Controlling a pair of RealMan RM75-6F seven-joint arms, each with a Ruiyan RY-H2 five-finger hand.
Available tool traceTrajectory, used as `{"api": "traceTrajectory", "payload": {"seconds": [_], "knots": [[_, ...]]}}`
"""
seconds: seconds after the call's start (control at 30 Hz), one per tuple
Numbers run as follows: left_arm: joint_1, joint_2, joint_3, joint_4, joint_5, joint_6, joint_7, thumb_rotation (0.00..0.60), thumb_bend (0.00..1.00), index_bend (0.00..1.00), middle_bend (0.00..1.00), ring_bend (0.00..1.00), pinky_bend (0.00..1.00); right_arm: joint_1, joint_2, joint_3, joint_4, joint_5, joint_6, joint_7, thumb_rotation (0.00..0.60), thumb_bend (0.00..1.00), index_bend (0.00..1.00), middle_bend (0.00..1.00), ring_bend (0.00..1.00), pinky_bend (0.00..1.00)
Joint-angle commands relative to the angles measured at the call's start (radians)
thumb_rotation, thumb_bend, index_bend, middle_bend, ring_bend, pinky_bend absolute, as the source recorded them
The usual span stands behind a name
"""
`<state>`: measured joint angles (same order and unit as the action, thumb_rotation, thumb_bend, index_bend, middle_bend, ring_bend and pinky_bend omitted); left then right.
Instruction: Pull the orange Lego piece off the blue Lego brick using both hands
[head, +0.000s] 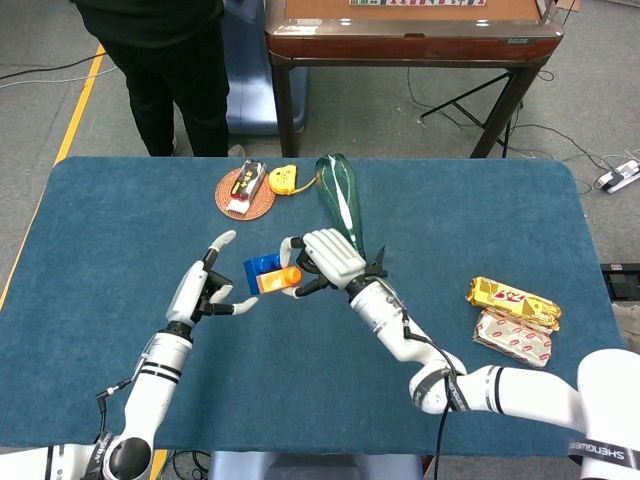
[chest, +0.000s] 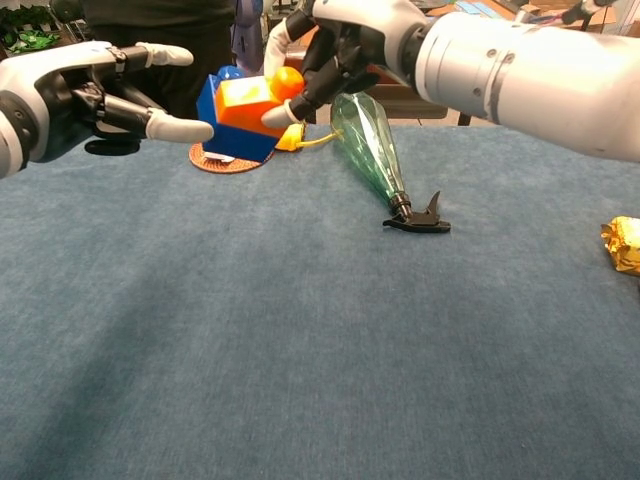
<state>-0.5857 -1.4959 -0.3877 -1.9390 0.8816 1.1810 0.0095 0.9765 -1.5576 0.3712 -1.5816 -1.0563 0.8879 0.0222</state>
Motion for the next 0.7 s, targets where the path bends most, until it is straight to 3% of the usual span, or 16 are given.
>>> {"api": "traceTrajectory", "payload": {"seconds": [0.03, 0.47, 0.7], "knots": [[-0.001, -0.004, 0.003, 0.004, 0.001, 0.002, -0.002, 0.600, 0.02, 0.08, 1.00, 1.00, 1.00, 0.007, -0.022, 0.006, 0.008, 0.011, 0.016, -0.011, 0.600, 0.48, 0.64, 1.00, 1.00, 1.00], [-0.001, -0.055, -0.005, 0.047, 0.006, 0.048, -0.024, 0.600, 0.02, 0.10, 1.00, 1.00, 1.00, 0.013, -0.080, 0.034, 0.018, 0.047, 0.028, 0.028, 0.600, 0.49, 0.64, 1.00, 1.00, 1.00], [0.007, -0.083, -0.006, 0.074, 0.034, 0.072, -0.052, 0.600, 0.02, 0.25, 1.00, 1.00, 1.00, 0.011, -0.088, 0.041, 0.024, 0.053, 0.014, 0.059, 0.600, 0.49, 0.64, 1.00, 1.00, 1.00]]}}
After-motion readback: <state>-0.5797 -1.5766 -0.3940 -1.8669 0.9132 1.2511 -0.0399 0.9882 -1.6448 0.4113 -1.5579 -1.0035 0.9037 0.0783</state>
